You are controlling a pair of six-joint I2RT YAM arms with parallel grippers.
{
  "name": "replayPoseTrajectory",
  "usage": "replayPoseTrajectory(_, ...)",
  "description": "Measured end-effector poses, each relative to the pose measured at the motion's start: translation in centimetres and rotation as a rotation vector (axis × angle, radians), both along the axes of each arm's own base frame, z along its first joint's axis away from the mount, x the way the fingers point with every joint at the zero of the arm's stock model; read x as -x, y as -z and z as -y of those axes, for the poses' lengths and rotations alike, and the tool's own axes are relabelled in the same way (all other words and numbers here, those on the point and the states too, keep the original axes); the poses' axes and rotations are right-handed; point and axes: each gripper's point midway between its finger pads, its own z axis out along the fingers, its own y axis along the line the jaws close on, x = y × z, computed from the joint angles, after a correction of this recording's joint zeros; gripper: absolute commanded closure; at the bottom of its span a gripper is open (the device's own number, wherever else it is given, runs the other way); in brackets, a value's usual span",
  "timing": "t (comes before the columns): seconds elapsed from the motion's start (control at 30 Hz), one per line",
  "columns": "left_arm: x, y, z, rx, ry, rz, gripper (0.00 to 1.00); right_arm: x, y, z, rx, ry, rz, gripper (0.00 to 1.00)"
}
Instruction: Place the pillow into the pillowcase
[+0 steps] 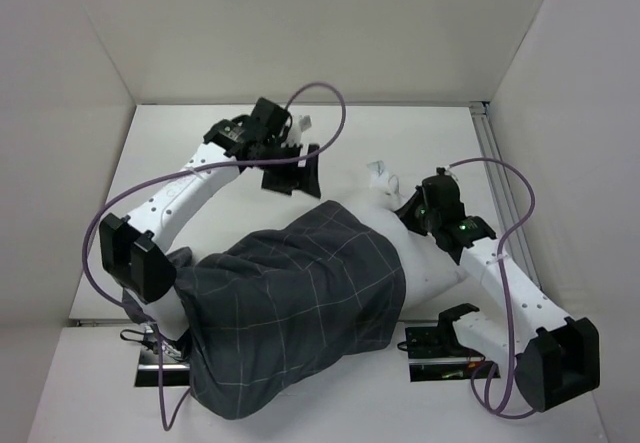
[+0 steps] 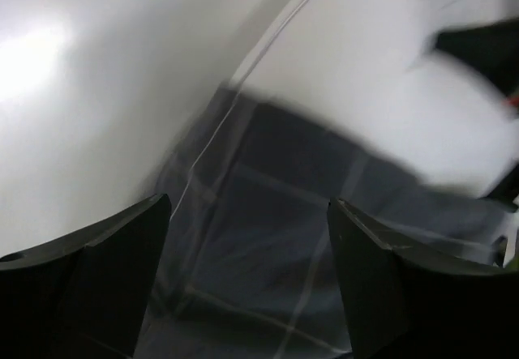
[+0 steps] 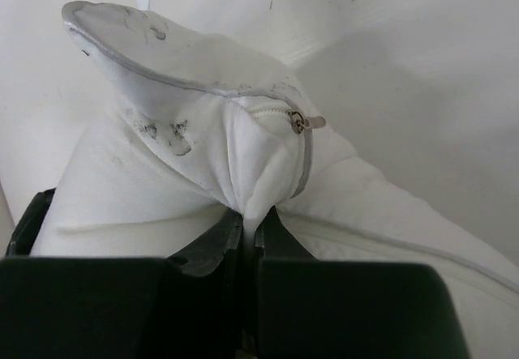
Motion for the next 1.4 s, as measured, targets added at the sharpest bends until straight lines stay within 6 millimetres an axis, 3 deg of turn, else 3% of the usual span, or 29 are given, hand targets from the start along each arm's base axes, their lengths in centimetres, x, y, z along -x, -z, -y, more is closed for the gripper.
replayPoseTrajectory(0.07, 2.3, 4.8, -1.7, -0.076, -0.025, -0.146, 0.10, -0.1, 0.0, 0.1, 0.017, -0.001, -0.007, 1.00)
replayPoseTrajectory(0.1, 3.4, 6.3, -2.2, -0.098, -0.024, -0.199, 0.17, -0.2, -0.1, 0.2, 0.023, -0.002, -0.011, 1.00)
replayPoseTrajectory(0.13, 4.8, 7.5, -2.4, -0.106, -0.014, -0.256, 0.30, -0.3, -0.1, 0.2, 0.028, -0.001, -0.014, 1.00)
replayPoseTrajectory(0.17, 5.9, 8.4, -2.5, -0.103, -0.008, -0.305, 0.56, -0.4, 0.0, 0.2, 0.032, -0.002, -0.019, 1.00)
replayPoseTrajectory(0.2, 6.7, 8.6, -2.3, -0.089, -0.001, -0.338, 1.00, -0.5, 0.1, 0.3, 0.037, -0.004, -0.022, 1.00)
replayPoseTrajectory(0.3, 6.9, 7.1, -1.2, -0.023, 0.043, -0.332, 1.00, -0.6, 0.6, 0.5, 0.055, -0.002, -0.040, 1.00)
replayPoseTrajectory(0.37, 6.1, 4.8, -0.5, 0.016, 0.055, -0.301, 1.00, -0.8, 0.7, 0.8, 0.070, 0.005, -0.050, 1.00)
replayPoseTrajectory(0.53, 1.5, -3.4, 3.4, 0.179, 0.097, -0.125, 1.00, -3.2, -1.3, 1.5, 0.104, 0.036, -0.006, 1.00)
replayPoseTrajectory(0.6, -0.4, -5.7, 4.8, 0.223, 0.109, -0.066, 1.00, -4.5, -2.5, 1.9, 0.114, 0.060, 0.028, 1.00)
replayPoseTrajectory(0.7, -3.4, -7.6, 6.5, 0.263, 0.114, 0.006, 1.00, -5.9, -3.6, 2.3, 0.125, 0.080, 0.069, 1.00)
replayPoseTrajectory(0.83, -8.4, -6.7, 8.2, 0.299, 0.079, 0.055, 1.00, -6.1, -3.6, 2.3, 0.124, 0.080, 0.072, 1.00)
replayPoseTrajectory(0.97, -13.6, -2.5, 8.2, 0.282, -0.005, 0.071, 1.00, -5.4, -2.1, 0.8, 0.062, 0.030, 0.049, 1.00)
replayPoseTrajectory(1.07, -15.4, 0.3, 7.9, 0.230, -0.052, 0.080, 1.00, -4.1, 0.1, -1.7, 0.006, -0.044, -0.015, 1.00)
replayPoseTrajectory(1.13, -15.9, 1.1, 7.4, 0.180, -0.073, 0.105, 1.00, -3.8, 1.3, -3.5, -0.024, -0.089, -0.058, 1.00)
replayPoseTrajectory(1.17, -16.3, 1.1, 7.0, 0.151, -0.082, 0.134, 0.96, -3.9, 1.8, -3.9, -0.032, -0.102, -0.074, 0.96)
replayPoseTrajectory(1.2, -16.5, 0.8, 6.5, 0.124, -0.092, 0.168, 0.65, -4.0, 2.0, -4.3, -0.040, -0.113, -0.088, 0.83)
replayPoseTrajectory(1.23, -16.5, 0.6, 5.9, 0.094, -0.100, 0.197, 0.47, -4.4, 1.9, -4.5, -0.048, -0.119, -0.092, 0.42)
replayPoseTrajectory(1.27, -16.1, 0.3, 5.2, 0.070, -0.106, 0.212, 0.32, -4.7, 1.6, -4.6, -0.050, -0.126, -0.091, 0.24)
replayPoseTrajectory(1.33, -14.8, -1.0, 3.7, 0.018, -0.114, 0.254, 0.11, -6.4, 0.2, -3.8, -0.030, -0.111, -0.065, 0.07)
replayPoseTrajectory(1.4, -12.7, -3.2, 1.7, -0.042, -0.140, 0.320, 0.00, -8.2, -2.1, -2.8, -0.001, -0.099, -0.007, 0.00)
